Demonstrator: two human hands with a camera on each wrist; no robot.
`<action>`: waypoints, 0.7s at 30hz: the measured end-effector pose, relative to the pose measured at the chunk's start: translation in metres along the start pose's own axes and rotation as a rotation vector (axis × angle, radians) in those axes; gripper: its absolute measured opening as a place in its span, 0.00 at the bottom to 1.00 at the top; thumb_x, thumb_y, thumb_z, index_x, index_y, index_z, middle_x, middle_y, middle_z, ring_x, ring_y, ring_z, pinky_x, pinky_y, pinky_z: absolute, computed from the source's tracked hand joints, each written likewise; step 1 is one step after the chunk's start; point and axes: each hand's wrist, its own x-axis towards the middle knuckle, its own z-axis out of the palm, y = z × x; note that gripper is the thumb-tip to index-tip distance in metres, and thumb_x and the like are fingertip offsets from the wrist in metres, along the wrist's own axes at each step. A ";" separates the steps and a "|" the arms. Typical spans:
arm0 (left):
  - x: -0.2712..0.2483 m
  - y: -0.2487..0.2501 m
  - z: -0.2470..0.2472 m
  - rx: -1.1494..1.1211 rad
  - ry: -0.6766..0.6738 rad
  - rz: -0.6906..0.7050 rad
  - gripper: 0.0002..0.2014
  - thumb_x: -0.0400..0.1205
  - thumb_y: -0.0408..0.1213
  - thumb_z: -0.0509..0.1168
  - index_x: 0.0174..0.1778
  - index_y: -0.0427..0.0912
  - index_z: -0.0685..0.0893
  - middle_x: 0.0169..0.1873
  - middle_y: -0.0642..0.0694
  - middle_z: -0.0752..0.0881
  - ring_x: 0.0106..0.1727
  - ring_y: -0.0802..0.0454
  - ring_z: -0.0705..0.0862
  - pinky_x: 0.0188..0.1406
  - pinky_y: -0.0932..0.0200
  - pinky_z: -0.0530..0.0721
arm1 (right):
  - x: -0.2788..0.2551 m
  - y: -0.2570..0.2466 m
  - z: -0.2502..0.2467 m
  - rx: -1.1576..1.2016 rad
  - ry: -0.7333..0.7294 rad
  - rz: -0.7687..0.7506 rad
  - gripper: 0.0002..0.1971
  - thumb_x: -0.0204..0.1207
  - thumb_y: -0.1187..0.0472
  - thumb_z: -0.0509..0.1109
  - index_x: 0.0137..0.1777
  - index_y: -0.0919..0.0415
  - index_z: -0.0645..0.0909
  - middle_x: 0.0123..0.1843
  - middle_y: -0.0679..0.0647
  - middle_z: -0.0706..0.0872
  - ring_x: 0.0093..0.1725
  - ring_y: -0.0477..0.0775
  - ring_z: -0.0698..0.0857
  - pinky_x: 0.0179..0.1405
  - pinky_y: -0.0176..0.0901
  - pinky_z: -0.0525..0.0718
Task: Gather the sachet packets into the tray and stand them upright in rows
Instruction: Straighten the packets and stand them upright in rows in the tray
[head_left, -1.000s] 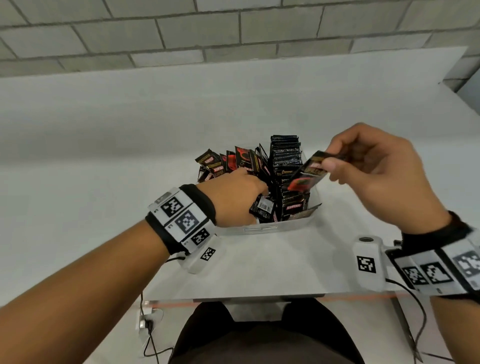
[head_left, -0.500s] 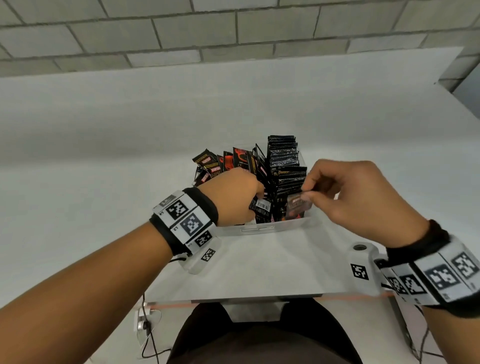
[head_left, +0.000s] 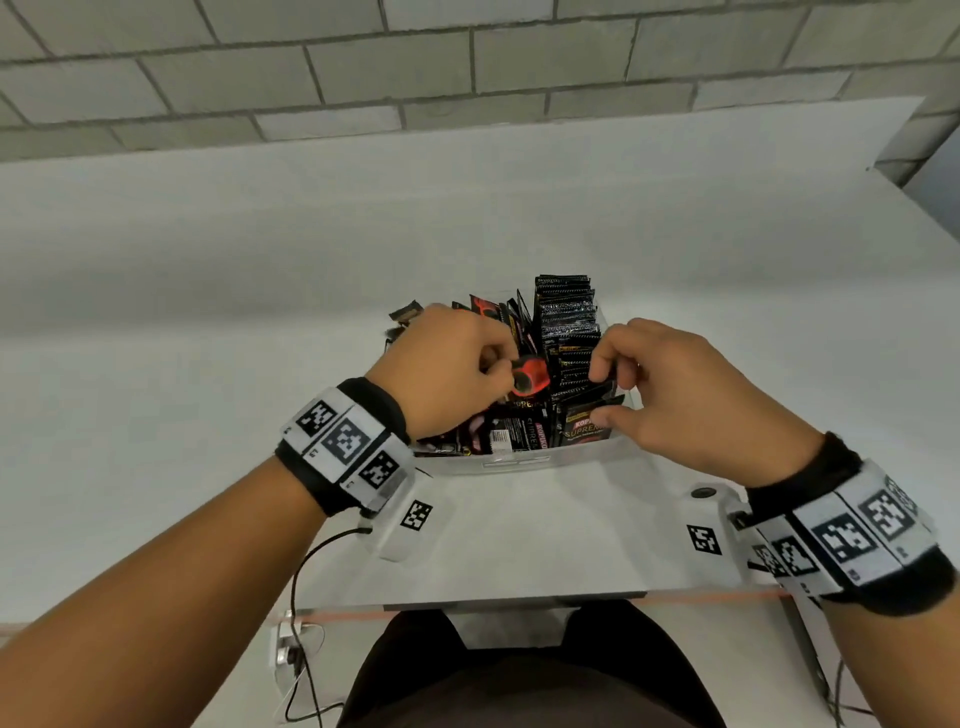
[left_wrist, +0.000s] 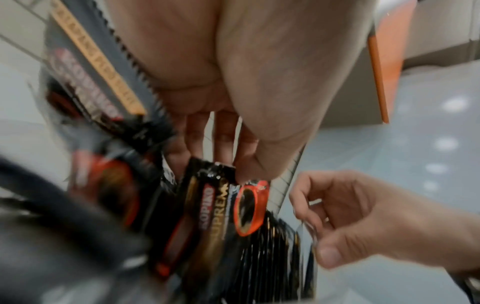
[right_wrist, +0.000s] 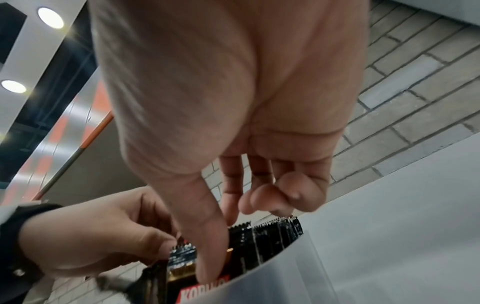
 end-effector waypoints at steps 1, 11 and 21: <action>-0.002 -0.002 -0.002 -0.055 0.050 -0.022 0.06 0.82 0.37 0.68 0.47 0.49 0.92 0.35 0.57 0.89 0.38 0.59 0.87 0.47 0.59 0.87 | -0.002 -0.001 0.000 0.023 -0.008 0.007 0.19 0.66 0.57 0.85 0.48 0.42 0.79 0.43 0.44 0.78 0.36 0.41 0.77 0.37 0.36 0.73; -0.023 0.002 -0.023 -0.626 0.233 -0.128 0.02 0.82 0.33 0.74 0.46 0.45 0.89 0.35 0.50 0.92 0.34 0.54 0.91 0.42 0.56 0.92 | -0.014 -0.026 -0.005 0.267 0.222 0.022 0.09 0.74 0.44 0.77 0.50 0.44 0.84 0.43 0.43 0.87 0.41 0.46 0.81 0.38 0.29 0.74; -0.034 0.013 -0.012 -0.745 0.117 -0.078 0.06 0.79 0.29 0.77 0.48 0.36 0.87 0.42 0.44 0.92 0.44 0.51 0.92 0.48 0.56 0.90 | -0.011 -0.036 -0.001 0.877 0.362 -0.049 0.05 0.82 0.70 0.71 0.54 0.63 0.86 0.46 0.63 0.91 0.44 0.65 0.91 0.45 0.62 0.92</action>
